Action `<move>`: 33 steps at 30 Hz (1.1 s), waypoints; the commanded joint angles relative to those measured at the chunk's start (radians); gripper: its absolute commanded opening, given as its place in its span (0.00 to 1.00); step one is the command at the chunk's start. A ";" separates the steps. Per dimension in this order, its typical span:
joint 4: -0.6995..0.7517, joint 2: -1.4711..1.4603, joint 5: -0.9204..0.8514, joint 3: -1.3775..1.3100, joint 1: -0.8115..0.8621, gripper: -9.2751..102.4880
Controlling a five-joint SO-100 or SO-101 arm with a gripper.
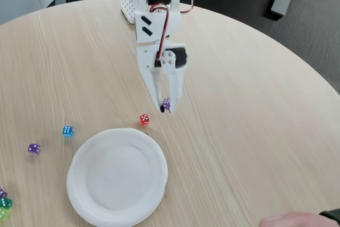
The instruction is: Pick a purple dice and put it in the plate.
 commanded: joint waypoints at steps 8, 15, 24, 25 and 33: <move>0.308 -0.147 0.133 -0.279 -0.003 0.08; 0.571 -0.193 0.198 -0.445 -0.003 0.08; 0.769 -0.195 0.215 -0.597 0.011 0.08; 0.802 -0.195 0.216 -0.603 0.009 0.08; 0.951 -0.247 0.224 -0.721 -0.003 0.08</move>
